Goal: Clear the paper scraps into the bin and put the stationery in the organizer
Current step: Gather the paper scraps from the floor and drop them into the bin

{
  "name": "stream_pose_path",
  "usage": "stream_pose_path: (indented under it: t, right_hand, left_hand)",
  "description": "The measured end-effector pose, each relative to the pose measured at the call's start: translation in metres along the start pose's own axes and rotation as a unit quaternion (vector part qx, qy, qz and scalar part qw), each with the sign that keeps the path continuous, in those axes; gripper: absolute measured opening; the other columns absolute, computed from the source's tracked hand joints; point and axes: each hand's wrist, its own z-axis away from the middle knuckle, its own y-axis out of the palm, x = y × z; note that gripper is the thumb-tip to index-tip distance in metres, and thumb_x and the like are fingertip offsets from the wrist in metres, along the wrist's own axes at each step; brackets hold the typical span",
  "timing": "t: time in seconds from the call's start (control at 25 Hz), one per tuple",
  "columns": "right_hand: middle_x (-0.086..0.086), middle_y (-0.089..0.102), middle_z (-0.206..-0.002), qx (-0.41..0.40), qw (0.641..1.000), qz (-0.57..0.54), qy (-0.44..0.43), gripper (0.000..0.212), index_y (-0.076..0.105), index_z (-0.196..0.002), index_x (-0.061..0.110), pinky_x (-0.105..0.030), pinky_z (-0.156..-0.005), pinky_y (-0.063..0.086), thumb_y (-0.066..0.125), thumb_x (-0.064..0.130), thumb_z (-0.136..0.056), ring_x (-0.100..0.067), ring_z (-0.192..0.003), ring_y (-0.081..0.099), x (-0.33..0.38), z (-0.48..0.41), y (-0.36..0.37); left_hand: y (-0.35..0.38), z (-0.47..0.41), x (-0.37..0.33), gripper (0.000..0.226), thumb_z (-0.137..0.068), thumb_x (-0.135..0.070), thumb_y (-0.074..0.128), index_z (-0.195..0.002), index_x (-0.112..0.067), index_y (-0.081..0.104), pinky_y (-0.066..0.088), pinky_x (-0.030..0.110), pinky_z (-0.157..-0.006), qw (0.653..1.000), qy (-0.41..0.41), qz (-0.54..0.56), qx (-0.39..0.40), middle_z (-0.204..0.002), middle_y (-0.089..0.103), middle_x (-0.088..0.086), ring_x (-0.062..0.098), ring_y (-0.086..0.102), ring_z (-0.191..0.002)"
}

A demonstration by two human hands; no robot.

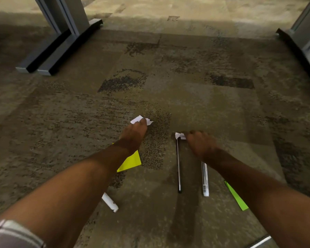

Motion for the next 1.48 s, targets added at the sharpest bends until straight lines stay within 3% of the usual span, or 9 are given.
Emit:
stream_pose_path:
  t: [0.08, 0.2, 0.32, 0.48, 0.76, 0.84, 0.96, 1.16, 1.48]
  right_hand:
    - [-0.016, 0.048, -0.137, -0.014, 1.000, 0.004, 0.011, 0.043, 0.033, -0.142, 0.009, -0.043, -0.100, 0.043, 0.033, 0.018, -0.099, -0.035, -0.123, 0.050, 0.007, 0.003, -0.008]
    - [-0.020, 0.058, -0.124, -0.062, 0.983, -0.157, 0.073, 0.033, 0.046, -0.128, 0.003, -0.041, -0.091, 0.050, 0.041, 0.015, -0.098, -0.031, -0.107, 0.059, 0.006, -0.004, -0.024]
    - [-0.023, 0.061, -0.115, -0.105, 0.897, -0.394, 0.171, 0.031, 0.051, -0.121, -0.003, -0.037, -0.079, 0.052, 0.046, 0.012, -0.095, -0.028, -0.092, 0.059, 0.006, -0.003, -0.045]
    - [-0.024, 0.052, -0.128, -0.086, 0.749, -0.623, 0.208, 0.039, 0.042, -0.132, -0.002, -0.049, -0.089, 0.054, 0.047, 0.008, -0.095, -0.038, -0.114, 0.056, 0.003, 0.018, -0.069]
    - [-0.002, 0.053, -0.076, -0.156, 0.638, -0.715, 0.241, 0.016, 0.056, -0.100, 0.006, -0.024, -0.048, 0.056, 0.044, -0.002, -0.093, -0.013, -0.068, 0.054, -0.037, 0.093, -0.106]
    - [-0.009, 0.055, -0.071, -0.176, 0.645, -0.675, 0.312, 0.013, 0.056, -0.076, 0.007, -0.028, -0.047, 0.055, 0.050, 0.001, -0.087, -0.019, -0.061, 0.055, -0.059, 0.122, -0.121]
    - [-0.025, 0.064, -0.094, -0.190, 0.726, -0.539, 0.383, 0.028, 0.058, -0.091, -0.005, -0.035, -0.059, 0.059, 0.058, 0.016, -0.073, -0.038, -0.078, 0.065, -0.103, 0.177, -0.143]
    - [-0.022, 0.058, -0.118, -0.173, 0.828, -0.285, 0.450, 0.032, 0.051, -0.119, 0.004, -0.036, -0.074, 0.045, 0.047, 0.011, -0.088, -0.039, -0.105, 0.058, -0.152, 0.298, -0.183]
    - [-0.018, 0.062, -0.119, -0.074, 0.882, 0.040, 0.463, 0.042, 0.033, -0.137, 0.009, -0.042, -0.084, 0.051, 0.037, 0.009, -0.096, -0.035, -0.110, 0.061, -0.176, 0.452, -0.173]
  left_hand:
    - [-0.002, 0.003, 0.005, 0.033, -0.086, -0.003, 0.038, -0.118, 0.007, 0.039, 0.056, 0.040, -0.056, 0.998, -0.035, 0.046, 0.015, -0.082, 0.067, 0.027, 0.039, 0.068, -0.067]
    - [-0.002, 0.000, 0.011, 0.044, -0.080, 0.010, 0.053, -0.123, 0.012, 0.047, 0.054, 0.045, -0.050, 0.997, -0.045, 0.005, 0.062, -0.081, 0.064, 0.030, 0.043, 0.065, -0.063]
    - [-0.027, -0.013, -0.005, 0.037, -0.091, 0.001, 0.040, -0.128, 0.001, 0.041, 0.049, 0.046, -0.072, 0.998, -0.039, 0.021, 0.035, -0.105, 0.063, 0.027, 0.042, 0.064, -0.091]
    - [-0.056, -0.019, -0.036, 0.032, -0.093, -0.005, 0.043, -0.124, 0.001, 0.046, 0.047, 0.044, -0.083, 0.980, -0.088, 0.176, 0.018, -0.116, 0.061, 0.028, 0.043, 0.060, -0.105]
    - [-0.113, -0.017, -0.114, 0.046, -0.095, -0.003, 0.046, -0.140, -0.009, 0.041, 0.048, 0.037, -0.091, 0.815, -0.197, 0.539, 0.085, -0.136, 0.053, 0.010, 0.032, 0.055, -0.118]
    - [-0.130, -0.013, -0.145, 0.047, -0.096, 0.000, 0.045, -0.142, -0.009, 0.038, 0.050, 0.041, -0.091, 0.771, -0.177, 0.601, 0.117, -0.137, 0.052, 0.011, 0.034, 0.056, -0.118]
    - [-0.152, -0.009, -0.202, 0.047, -0.093, 0.010, 0.040, -0.137, -0.005, 0.042, 0.058, 0.035, -0.072, 0.756, -0.115, 0.631, 0.134, -0.122, 0.058, 0.013, 0.033, 0.063, -0.096]
    - [-0.194, -0.002, -0.325, 0.035, -0.085, 0.012, 0.037, -0.109, -0.005, 0.056, 0.055, 0.024, -0.057, 0.777, 0.070, 0.601, 0.175, -0.088, 0.066, 0.013, 0.012, 0.067, -0.065]
    - [-0.206, 0.051, -0.505, 0.027, -0.091, -0.008, 0.037, -0.118, -0.003, 0.041, 0.045, 0.038, -0.074, 0.886, 0.266, 0.354, 0.140, -0.111, 0.056, 0.028, 0.038, 0.057, -0.096]
